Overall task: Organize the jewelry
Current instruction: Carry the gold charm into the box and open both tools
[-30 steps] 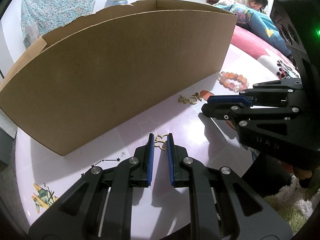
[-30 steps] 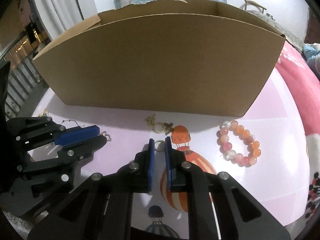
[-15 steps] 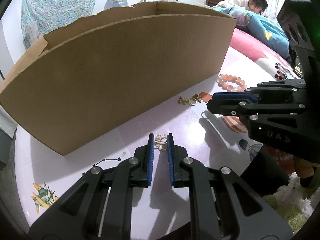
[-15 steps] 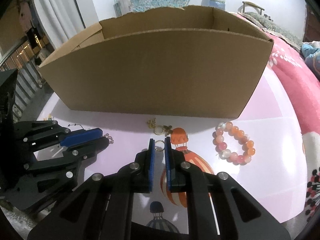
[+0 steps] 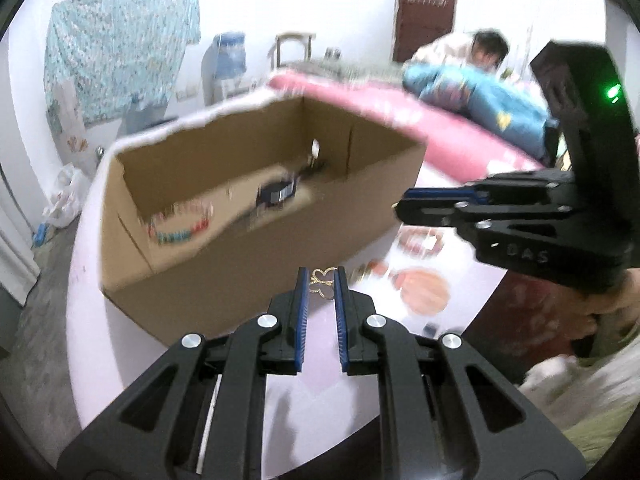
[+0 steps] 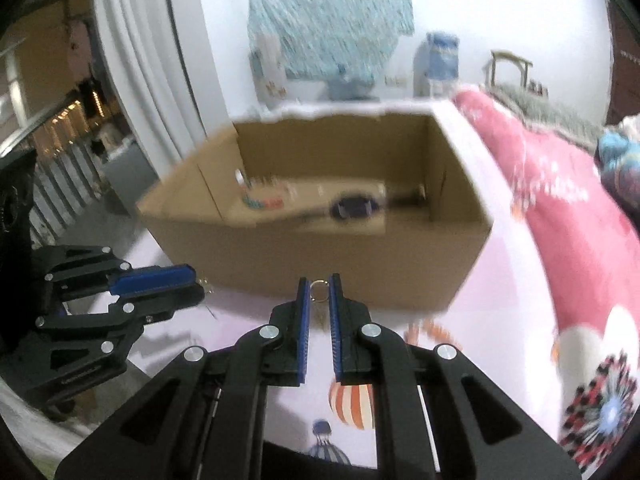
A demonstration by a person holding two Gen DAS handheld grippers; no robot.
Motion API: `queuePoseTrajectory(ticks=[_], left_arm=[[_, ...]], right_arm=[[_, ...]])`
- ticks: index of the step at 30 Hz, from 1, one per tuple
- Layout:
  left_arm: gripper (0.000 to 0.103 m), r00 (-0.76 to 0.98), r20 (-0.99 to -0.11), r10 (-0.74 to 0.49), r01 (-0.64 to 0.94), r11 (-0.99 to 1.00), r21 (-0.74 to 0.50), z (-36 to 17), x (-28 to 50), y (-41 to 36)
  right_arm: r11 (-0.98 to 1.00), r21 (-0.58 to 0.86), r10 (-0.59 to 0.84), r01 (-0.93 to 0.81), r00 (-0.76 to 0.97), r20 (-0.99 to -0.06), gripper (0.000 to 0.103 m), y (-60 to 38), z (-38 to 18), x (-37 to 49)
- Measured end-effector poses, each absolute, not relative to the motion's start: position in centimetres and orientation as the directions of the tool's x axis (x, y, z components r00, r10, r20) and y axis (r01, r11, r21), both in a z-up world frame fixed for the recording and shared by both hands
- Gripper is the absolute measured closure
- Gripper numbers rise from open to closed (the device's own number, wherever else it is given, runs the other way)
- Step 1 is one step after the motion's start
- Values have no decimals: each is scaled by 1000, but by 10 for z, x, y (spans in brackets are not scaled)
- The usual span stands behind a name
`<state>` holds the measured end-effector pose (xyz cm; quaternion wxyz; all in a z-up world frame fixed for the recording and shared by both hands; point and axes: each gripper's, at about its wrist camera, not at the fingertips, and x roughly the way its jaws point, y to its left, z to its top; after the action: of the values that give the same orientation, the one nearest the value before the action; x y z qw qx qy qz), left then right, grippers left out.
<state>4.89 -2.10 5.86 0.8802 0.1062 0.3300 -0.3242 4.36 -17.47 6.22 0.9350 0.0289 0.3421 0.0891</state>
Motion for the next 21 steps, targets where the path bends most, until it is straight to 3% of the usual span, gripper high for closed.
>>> queuePoseTrajectory(ticks=[7, 15, 21], left_arm=[[91, 648, -538, -539, 629, 777, -20, 110, 67, -13], [91, 636, -652, -413, 515, 856, -40, 83, 137, -15], [91, 606, -727, -324, 454, 891, -18, 57, 161, -16]], right_arm=[[972, 114, 235, -206, 823, -517, 93, -176, 113, 60], [944, 270, 320, -189, 726, -609, 93, -192, 86, 136], [945, 289, 315, -152, 661, -682, 93, -190, 61, 166]])
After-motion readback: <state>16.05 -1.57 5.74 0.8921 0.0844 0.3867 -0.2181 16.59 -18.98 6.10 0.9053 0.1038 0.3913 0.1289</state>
